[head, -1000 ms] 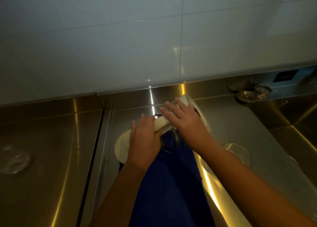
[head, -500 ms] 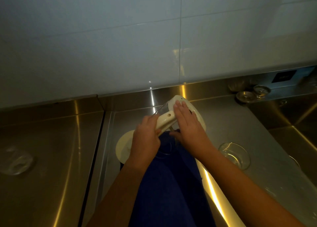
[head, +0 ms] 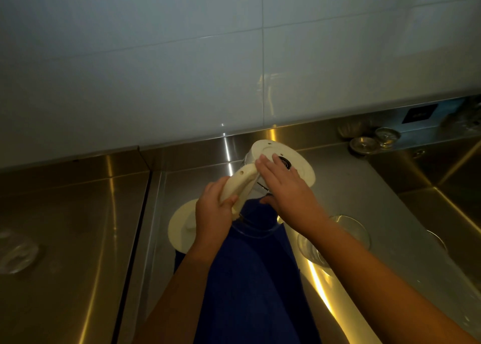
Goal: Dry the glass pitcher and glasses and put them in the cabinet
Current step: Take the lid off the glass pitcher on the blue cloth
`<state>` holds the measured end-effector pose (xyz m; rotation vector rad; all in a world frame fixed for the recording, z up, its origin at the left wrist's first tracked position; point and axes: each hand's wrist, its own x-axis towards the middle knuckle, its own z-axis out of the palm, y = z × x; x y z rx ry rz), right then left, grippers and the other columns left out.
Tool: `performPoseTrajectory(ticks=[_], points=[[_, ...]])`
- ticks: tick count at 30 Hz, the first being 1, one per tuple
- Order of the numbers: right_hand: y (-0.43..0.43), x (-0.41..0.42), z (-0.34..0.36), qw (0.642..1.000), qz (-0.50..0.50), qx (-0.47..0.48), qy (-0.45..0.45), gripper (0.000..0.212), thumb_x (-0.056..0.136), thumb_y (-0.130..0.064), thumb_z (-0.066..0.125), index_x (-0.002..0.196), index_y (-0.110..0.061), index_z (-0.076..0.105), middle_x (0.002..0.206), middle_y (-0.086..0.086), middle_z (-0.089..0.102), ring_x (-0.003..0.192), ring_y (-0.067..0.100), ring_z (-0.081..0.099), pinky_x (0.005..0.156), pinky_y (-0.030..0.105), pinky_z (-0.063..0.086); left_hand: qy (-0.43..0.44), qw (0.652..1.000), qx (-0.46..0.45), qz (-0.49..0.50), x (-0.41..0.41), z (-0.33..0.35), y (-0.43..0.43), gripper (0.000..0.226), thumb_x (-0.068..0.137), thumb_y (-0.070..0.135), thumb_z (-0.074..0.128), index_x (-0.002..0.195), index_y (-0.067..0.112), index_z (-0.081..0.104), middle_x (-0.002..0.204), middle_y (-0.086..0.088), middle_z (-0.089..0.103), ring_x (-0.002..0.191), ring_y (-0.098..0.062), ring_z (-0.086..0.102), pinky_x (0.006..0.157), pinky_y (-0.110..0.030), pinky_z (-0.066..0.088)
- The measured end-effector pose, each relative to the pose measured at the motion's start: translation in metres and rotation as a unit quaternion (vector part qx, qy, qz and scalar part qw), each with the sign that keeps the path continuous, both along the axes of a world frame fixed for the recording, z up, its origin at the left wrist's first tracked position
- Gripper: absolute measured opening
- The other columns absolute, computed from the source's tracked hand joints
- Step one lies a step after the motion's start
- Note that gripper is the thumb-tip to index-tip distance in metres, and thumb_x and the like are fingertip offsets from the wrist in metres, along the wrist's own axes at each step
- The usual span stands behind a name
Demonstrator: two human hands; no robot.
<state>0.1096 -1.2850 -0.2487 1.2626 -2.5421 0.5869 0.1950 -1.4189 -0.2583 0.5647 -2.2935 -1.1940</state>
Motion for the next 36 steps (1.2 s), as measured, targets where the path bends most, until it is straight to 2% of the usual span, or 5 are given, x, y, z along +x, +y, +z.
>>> performPoseTrajectory(ticks=[2,8,14,20,36], points=[[0.003,-0.005,-0.002,1.000,0.002,0.020,-0.009,0.075,0.083,-0.013,0.065,0.144,-0.010,0.023,0.152,0.010,0.021,0.141,0.031,0.013,0.110,0.049,0.014,0.003,0.999,0.042,-0.003,-0.003,-0.010,0.001,0.038,0.084,0.003,0.060,0.120,0.016,0.056,0.110,0.005,0.055,0.096,-0.007,0.051,0.071,-0.006,0.039],[0.004,-0.005,-0.008,0.998,0.030,0.057,0.016,0.080,0.054,-0.008,0.086,0.126,-0.001,0.053,0.128,0.020,0.055,0.118,0.043,0.049,0.086,0.062,0.040,0.007,0.993,0.120,-0.010,0.000,-0.029,-0.005,0.039,0.084,0.001,0.061,0.119,0.018,0.057,0.105,0.005,0.061,0.095,-0.008,0.057,0.076,-0.012,0.046],[0.011,-0.008,-0.014,0.995,0.048,0.082,-0.008,0.071,0.089,-0.029,0.057,0.146,-0.017,0.017,0.155,0.002,0.013,0.143,0.023,0.005,0.114,0.042,0.005,-0.010,0.987,0.159,-0.026,0.006,-0.035,-0.027,0.037,0.084,0.001,0.060,0.110,0.027,0.055,0.099,0.010,0.062,0.090,-0.004,0.059,0.072,-0.014,0.047],[0.006,0.002,-0.026,0.996,0.033,0.067,0.038,0.081,0.055,-0.025,0.087,0.126,-0.005,0.053,0.129,0.015,0.055,0.119,0.039,0.050,0.092,0.056,0.035,-0.036,0.984,0.166,-0.057,0.013,-0.038,-0.043,0.038,0.085,0.002,0.059,0.098,0.037,0.053,0.100,0.008,0.061,0.092,-0.005,0.059,0.076,-0.020,0.047],[-0.006,0.015,-0.043,0.994,0.021,0.075,0.076,0.081,0.055,-0.030,0.086,0.127,-0.011,0.053,0.131,0.014,0.054,0.121,0.038,0.049,0.090,0.058,0.041,-0.123,0.985,0.120,-0.020,0.013,-0.052,-0.072,0.034,0.087,0.002,0.056,0.120,0.011,0.052,0.112,-0.004,0.056,0.099,-0.014,0.052,0.069,-0.020,0.041]])
